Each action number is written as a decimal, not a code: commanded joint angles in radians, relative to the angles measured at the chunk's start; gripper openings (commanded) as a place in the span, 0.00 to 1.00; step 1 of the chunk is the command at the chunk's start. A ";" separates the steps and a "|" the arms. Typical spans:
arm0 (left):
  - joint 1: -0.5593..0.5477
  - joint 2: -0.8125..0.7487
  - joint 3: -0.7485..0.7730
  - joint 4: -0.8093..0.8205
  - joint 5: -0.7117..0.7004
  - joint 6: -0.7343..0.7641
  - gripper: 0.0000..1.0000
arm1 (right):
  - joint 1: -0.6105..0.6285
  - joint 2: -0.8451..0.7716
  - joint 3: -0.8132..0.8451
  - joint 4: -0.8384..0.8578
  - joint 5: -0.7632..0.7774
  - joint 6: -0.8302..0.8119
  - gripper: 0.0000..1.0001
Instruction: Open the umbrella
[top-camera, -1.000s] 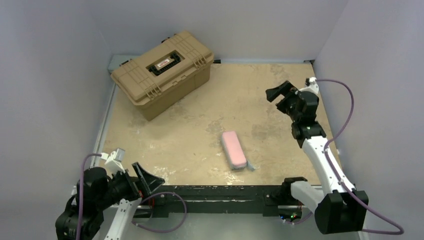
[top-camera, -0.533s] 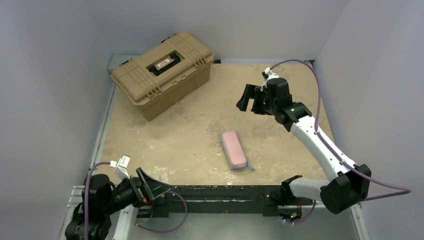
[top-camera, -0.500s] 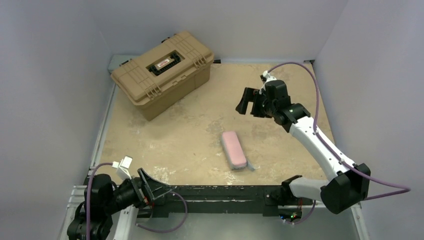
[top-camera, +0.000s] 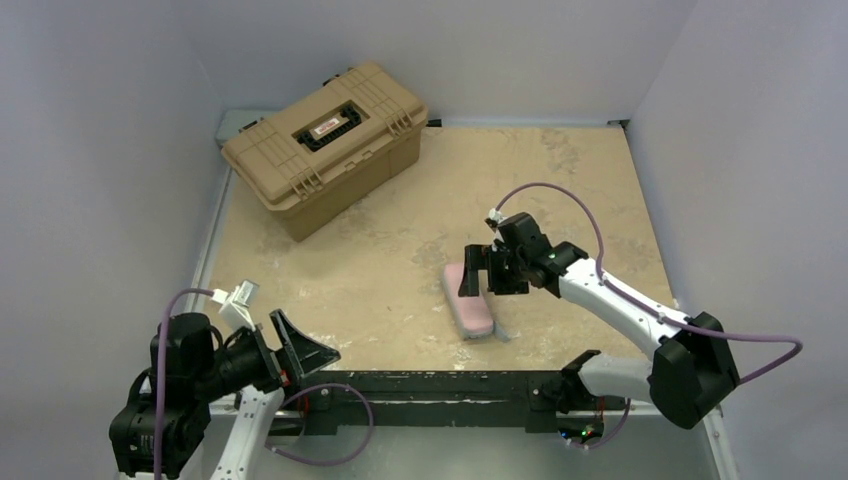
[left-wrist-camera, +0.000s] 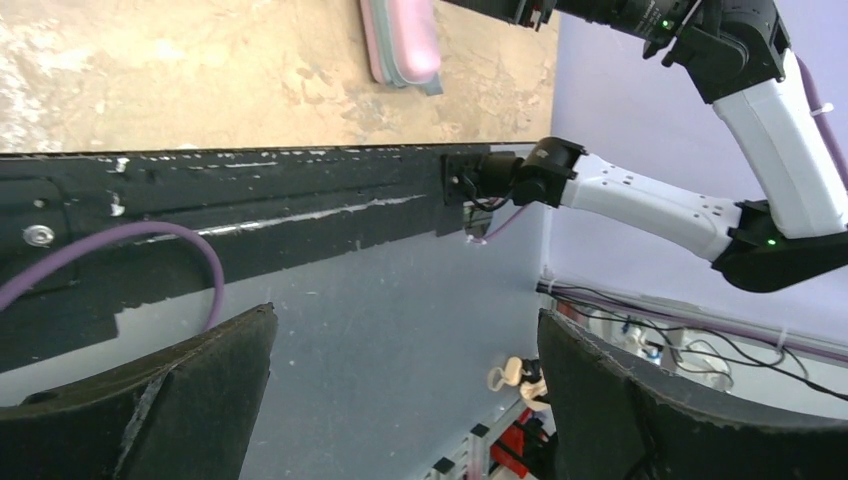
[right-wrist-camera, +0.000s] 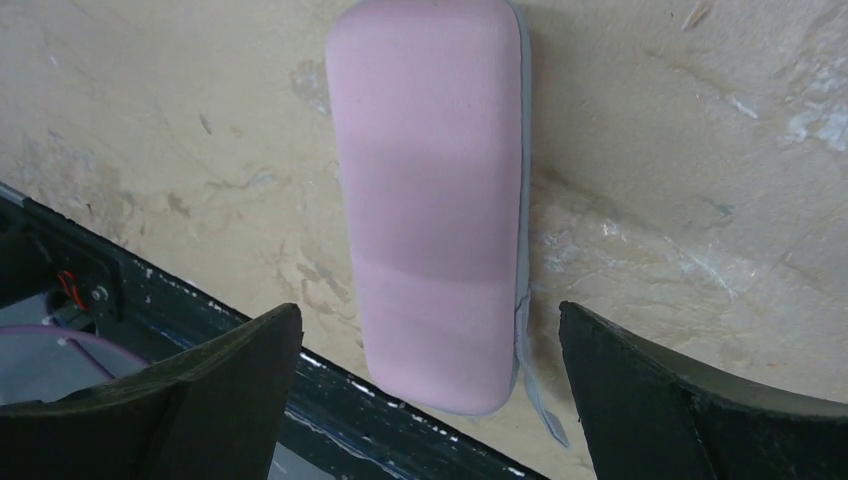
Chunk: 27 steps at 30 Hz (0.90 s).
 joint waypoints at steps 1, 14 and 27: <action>0.008 0.027 0.006 -0.082 -0.039 0.080 1.00 | 0.004 0.012 -0.041 0.081 -0.048 0.015 0.98; 0.008 0.040 -0.066 0.035 -0.007 0.070 1.00 | -0.041 0.032 -0.137 0.210 -0.117 0.029 0.97; 0.008 0.097 -0.100 -0.021 -0.015 0.130 1.00 | -0.071 0.108 -0.327 0.533 -0.246 0.117 0.88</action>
